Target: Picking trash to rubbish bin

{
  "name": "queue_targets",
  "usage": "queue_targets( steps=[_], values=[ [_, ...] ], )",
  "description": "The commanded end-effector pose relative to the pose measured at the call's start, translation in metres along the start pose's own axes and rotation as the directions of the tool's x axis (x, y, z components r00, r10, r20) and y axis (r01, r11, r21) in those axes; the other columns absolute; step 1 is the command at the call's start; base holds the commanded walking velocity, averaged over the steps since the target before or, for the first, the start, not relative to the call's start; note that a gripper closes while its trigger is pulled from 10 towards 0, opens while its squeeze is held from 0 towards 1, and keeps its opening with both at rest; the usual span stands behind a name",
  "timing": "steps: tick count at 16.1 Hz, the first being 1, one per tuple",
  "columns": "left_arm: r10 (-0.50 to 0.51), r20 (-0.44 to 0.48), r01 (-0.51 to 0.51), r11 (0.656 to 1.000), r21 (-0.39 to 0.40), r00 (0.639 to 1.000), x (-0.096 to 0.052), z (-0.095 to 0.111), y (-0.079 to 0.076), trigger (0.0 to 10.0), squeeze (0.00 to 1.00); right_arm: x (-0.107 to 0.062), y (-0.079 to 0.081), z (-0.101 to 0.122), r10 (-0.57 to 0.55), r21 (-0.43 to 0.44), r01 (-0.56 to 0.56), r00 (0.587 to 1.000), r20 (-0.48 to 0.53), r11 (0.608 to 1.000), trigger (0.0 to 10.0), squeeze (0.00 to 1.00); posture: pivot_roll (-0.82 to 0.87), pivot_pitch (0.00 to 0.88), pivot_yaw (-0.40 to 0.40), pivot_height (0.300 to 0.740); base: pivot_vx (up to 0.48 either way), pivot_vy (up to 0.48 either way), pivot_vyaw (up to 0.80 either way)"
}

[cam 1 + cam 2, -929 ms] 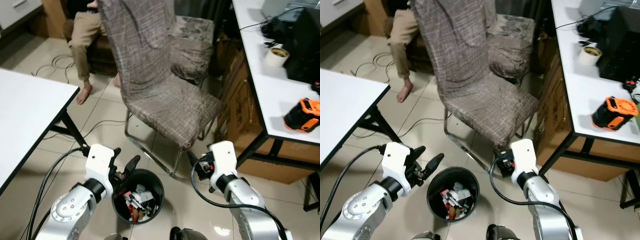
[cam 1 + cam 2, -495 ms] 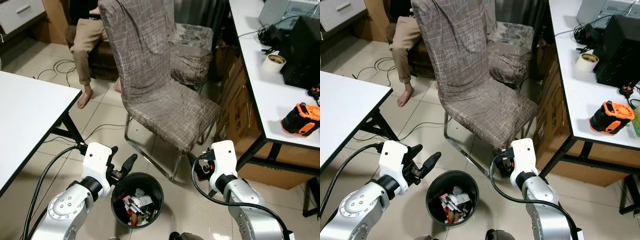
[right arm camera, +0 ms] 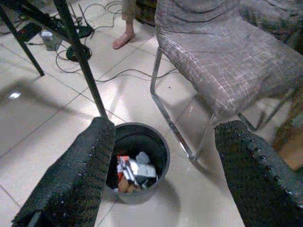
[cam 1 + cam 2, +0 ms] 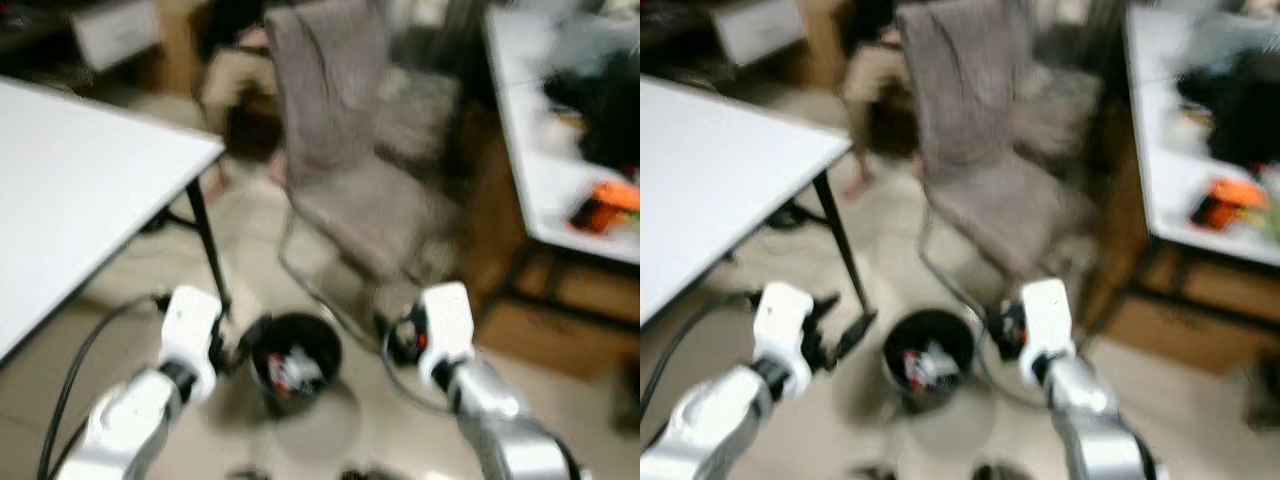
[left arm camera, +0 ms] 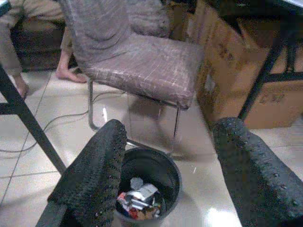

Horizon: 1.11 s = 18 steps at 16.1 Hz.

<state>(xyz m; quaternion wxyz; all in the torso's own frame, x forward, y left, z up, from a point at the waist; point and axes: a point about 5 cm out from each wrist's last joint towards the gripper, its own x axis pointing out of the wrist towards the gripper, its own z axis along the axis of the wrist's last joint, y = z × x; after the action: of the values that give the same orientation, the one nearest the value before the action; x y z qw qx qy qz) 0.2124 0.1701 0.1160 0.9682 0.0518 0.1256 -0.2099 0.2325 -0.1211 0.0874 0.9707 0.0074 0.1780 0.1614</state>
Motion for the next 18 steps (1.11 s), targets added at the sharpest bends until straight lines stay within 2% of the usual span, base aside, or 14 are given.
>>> queue_targets(
  steps=[1,18],
  values=[
    [0.005,0.003,-0.005,1.000,-0.001,1.000,-0.001,0.001,0.000,10.0,0.00,-0.001,-0.003,0.004,-0.018,-0.002,0.018,1.000,0.007,1.000,10.0,0.00,0.06,0.057,-0.050,0.740,-0.307,0.000,0.00],
    [0.052,0.006,-0.051,0.999,-0.010,0.999,-0.011,0.002,0.001,10.0,0.00,0.005,0.009,0.012,0.054,-0.019,-0.054,0.998,0.028,0.998,10.0,0.00,0.08,0.054,-0.076,0.740,-0.310,0.000,0.00]
  ],
)
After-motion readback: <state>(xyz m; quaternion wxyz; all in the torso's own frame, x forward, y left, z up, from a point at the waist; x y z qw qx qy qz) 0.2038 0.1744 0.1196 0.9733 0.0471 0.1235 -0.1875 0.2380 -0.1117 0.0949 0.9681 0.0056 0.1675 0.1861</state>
